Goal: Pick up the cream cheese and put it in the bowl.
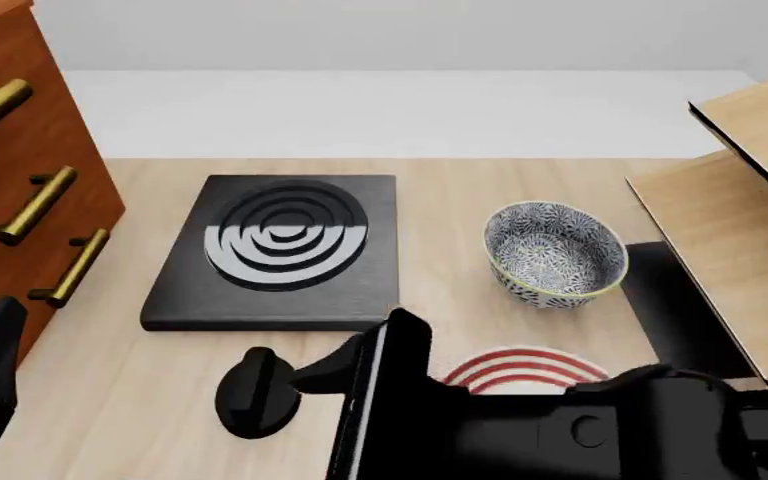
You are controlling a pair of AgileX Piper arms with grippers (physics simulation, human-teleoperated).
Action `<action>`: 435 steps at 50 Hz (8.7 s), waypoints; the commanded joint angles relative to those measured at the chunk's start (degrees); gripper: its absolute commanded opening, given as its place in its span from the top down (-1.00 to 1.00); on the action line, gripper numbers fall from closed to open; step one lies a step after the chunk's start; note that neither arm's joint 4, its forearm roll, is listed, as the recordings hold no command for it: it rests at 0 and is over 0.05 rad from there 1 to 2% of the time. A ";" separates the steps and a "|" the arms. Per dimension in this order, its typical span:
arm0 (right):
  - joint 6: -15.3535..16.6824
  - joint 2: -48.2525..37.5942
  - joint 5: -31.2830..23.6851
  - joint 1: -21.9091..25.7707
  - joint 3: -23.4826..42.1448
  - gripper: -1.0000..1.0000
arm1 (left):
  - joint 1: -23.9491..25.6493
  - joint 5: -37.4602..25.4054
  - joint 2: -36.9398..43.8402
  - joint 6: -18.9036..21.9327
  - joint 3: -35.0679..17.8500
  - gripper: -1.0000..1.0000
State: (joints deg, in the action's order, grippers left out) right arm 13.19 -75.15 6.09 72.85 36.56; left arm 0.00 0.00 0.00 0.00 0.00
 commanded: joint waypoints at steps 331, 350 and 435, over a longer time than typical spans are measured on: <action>12.55 -0.53 -20.11 -65.17 1.49 1.00 | 0.00 0.00 0.00 0.00 0.00 -1.00; 12.94 -4.19 -18.47 -65.01 2.99 1.00 | 0.00 0.00 0.00 0.00 0.00 -1.00; 11.42 4.14 -27.38 -63.33 8.41 -1.00 | 0.00 0.00 0.00 0.00 0.00 -1.00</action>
State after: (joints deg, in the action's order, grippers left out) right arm 25.06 -75.06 -17.55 9.30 42.91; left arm 0.00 0.00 0.00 0.00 0.00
